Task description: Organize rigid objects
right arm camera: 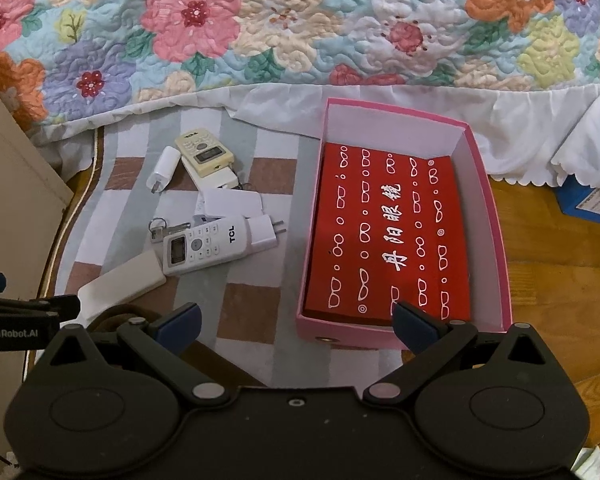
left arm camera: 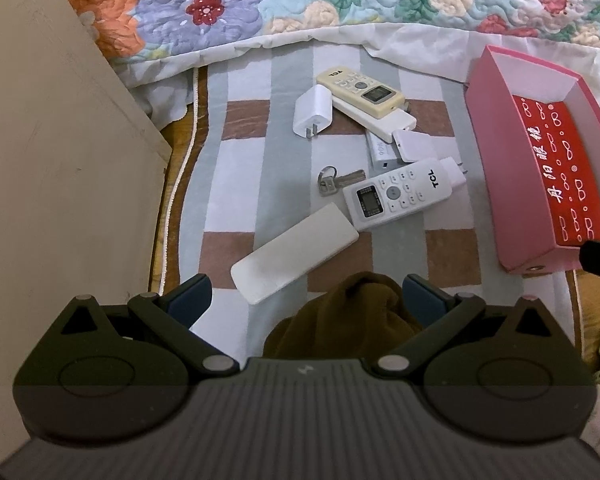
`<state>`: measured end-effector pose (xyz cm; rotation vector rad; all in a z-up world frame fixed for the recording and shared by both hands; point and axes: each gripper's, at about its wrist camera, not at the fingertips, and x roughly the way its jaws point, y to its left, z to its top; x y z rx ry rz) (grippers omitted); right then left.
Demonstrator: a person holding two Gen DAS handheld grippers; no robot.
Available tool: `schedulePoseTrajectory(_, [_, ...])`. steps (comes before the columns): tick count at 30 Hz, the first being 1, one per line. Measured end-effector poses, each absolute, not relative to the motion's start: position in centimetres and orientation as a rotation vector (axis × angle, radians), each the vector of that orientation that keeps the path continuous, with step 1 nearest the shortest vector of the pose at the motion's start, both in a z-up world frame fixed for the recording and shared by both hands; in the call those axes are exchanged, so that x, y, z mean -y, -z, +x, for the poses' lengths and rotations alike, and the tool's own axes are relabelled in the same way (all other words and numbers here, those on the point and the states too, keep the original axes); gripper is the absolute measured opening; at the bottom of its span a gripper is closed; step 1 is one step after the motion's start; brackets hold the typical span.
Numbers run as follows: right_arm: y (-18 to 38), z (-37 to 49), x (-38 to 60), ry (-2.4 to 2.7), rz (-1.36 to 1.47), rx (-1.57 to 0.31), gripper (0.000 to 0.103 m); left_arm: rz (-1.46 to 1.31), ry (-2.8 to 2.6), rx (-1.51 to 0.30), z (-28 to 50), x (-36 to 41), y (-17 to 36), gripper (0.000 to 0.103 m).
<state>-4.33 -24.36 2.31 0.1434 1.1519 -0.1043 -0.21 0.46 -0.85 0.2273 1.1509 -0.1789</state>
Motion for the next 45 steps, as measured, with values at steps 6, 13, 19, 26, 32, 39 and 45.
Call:
schedulePoseTrajectory(6, [-2.8, -4.5, 24.1, 0.098, 0.149, -1.144, 0.103, 0.234, 0.173, -1.135, -0.3, -0.7, 0.2, 0.103])
schedulePoseTrajectory(13, [-3.2, -4.7, 23.7, 0.076, 0.154, -1.138, 0.103, 0.239, 0.161, -1.116, -0.2, -1.3, -0.5, 0.103])
schedulePoseTrajectory(19, [-3.1, -4.6, 23.9, 0.086, 0.154, -1.142, 0.103, 0.232, 0.149, -1.122, 0.0, -1.9, -0.3, 0.103])
schedulePoseTrajectory(26, [-3.0, -4.6, 24.0, 0.094, 0.153, -1.144, 0.103, 0.234, 0.156, -1.121, 0.1, -1.7, -0.3, 0.103])
schedulePoseTrajectory(32, [-2.9, -4.6, 24.1, 0.094, 0.15, -1.146, 0.103, 0.237, 0.161, -1.117, 0.0, -1.5, -0.2, 0.103])
schedulePoseTrajectory(39, [-2.7, -4.5, 24.0, 0.097, 0.147, -1.149, 0.103, 0.236, 0.162, -1.117, -0.1, -1.4, -0.2, 0.103])
schedulePoseTrajectory(45, [-2.7, -4.5, 24.0, 0.097, 0.147, -1.15, 0.103, 0.236, 0.161, -1.117, -0.2, -1.4, -0.2, 0.103])
